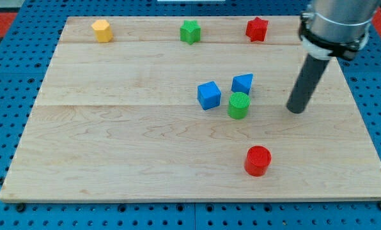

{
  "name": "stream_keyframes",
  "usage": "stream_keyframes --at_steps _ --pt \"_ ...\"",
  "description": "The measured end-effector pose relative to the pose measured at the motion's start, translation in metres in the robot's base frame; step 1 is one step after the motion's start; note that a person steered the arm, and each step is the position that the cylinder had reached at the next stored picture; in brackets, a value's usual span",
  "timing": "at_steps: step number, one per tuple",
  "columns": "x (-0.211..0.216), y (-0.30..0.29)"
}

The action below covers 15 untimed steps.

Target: Push the green circle to the bottom of the yellow hexagon

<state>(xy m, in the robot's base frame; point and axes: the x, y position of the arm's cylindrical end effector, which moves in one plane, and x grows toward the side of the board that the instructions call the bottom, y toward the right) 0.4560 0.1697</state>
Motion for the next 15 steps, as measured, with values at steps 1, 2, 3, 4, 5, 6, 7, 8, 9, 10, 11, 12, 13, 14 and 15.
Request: stream_keyframes --at_steps 1,2,3,4,5,6,7,8,9,10,11,12,13,14,15 --pt "0.005 -0.062" --pt "0.008 -0.145" --pt "-0.004 -0.188" --pt "-0.025 -0.246" --pt "-0.056 -0.313" --pt "-0.059 -0.262" --pt "-0.068 -0.278" --pt "-0.079 -0.31" --pt "-0.05 -0.322" --pt "-0.046 -0.304" --pt "-0.046 -0.258" --pt "-0.012 -0.228" --pt "0.011 -0.18" --pt "0.02 -0.116" --pt "0.013 -0.031"
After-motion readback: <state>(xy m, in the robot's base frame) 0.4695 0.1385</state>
